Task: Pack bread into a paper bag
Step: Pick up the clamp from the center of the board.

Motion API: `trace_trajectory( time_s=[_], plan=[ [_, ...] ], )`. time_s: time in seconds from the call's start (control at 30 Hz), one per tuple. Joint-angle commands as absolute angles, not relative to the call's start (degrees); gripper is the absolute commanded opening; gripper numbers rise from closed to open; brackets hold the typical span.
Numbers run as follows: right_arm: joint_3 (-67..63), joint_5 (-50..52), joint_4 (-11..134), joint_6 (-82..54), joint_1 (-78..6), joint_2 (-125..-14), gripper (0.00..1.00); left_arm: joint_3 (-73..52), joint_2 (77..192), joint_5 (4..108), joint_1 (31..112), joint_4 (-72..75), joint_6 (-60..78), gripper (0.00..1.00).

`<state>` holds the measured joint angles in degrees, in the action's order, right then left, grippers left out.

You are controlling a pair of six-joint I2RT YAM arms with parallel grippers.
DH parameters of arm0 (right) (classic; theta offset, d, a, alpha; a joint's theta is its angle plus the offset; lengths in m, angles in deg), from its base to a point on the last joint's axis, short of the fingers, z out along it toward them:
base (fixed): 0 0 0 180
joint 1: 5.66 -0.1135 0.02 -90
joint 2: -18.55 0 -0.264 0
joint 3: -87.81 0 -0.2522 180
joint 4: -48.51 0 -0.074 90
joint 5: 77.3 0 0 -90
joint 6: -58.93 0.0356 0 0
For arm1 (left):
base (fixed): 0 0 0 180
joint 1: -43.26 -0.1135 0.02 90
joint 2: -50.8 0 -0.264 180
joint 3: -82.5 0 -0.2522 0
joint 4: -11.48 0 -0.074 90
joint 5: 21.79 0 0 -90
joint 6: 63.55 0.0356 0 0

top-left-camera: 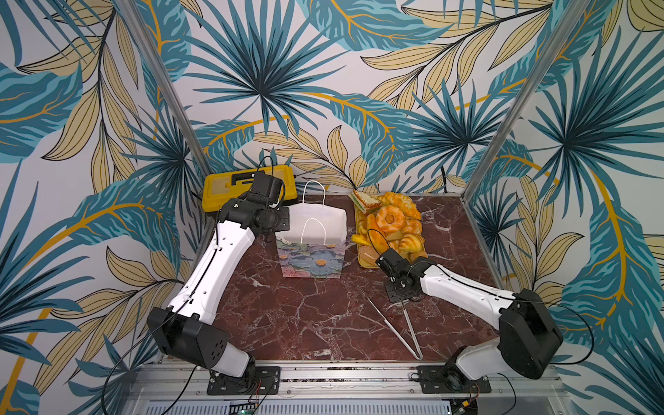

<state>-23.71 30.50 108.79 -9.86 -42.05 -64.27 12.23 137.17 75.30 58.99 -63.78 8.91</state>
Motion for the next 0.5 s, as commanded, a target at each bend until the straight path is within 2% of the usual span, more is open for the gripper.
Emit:
trace_trajectory(
  time_s=[0.0, 0.13, 0.27, 0.47],
  plan=[
    [-21.57, 36.28, 112.56, -9.35, -41.99, -60.31, 0.00, 11.19, 135.11, 75.96, 59.09, -63.11, 8.35, 0.00],
    [-17.87, 47.19, 112.46, -6.56, -41.97, -59.92, 0.00, 10.69, 134.76, 75.96, 59.17, -62.93, 8.25, 0.00],
    [-13.07, 56.41, 111.20, -0.77, -41.20, -65.74, 0.00, 10.57, 134.88, 75.77, 59.15, -62.65, 8.17, 0.00],
    [-6.64, 58.99, 107.62, 5.38, -39.28, -75.03, 0.00, 9.80, 134.89, 75.69, 59.09, -62.31, 8.16, 0.00]
  ],
)
